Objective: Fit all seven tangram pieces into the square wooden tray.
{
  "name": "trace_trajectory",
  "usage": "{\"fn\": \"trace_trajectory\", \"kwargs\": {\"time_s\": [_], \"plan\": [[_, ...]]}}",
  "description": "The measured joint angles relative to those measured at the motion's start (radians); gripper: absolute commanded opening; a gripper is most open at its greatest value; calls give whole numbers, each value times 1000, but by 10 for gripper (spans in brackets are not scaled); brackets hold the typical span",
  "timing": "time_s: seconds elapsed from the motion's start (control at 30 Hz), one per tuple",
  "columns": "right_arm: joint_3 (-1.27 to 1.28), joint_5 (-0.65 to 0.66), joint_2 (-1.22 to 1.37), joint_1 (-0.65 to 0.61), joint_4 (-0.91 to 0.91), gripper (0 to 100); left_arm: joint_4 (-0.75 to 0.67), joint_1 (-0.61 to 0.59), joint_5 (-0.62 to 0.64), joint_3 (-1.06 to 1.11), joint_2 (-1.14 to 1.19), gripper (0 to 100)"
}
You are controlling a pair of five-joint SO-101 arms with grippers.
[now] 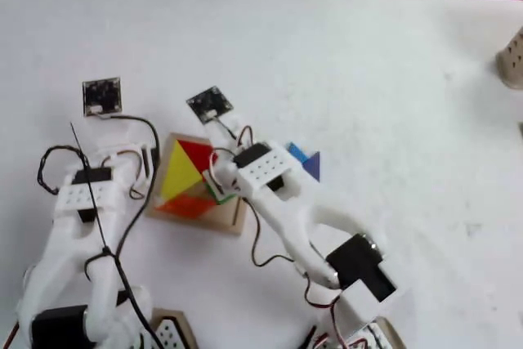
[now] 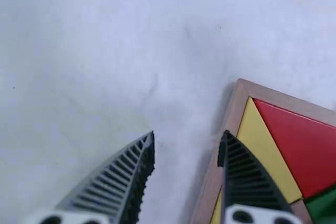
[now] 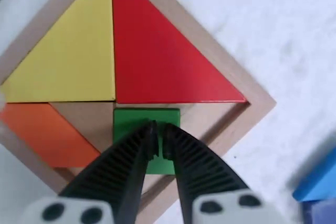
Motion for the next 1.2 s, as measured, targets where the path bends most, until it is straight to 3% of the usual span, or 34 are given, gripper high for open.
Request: {"fn": "trace_trajectory", "kwargs": {"time_s": [0.43,0.6,0.83,1.2], "plan": [[149,0,-325,29,129,19,0,0,0,0,0,210],[235,0,-322,34,72,19,0,0,0,0,0,210],[235,0,-241,-68,32,19,0,-2,0,0,0,210],[235,0,-183,-64,-68,19,0,-3,0,0,0,210]]}}
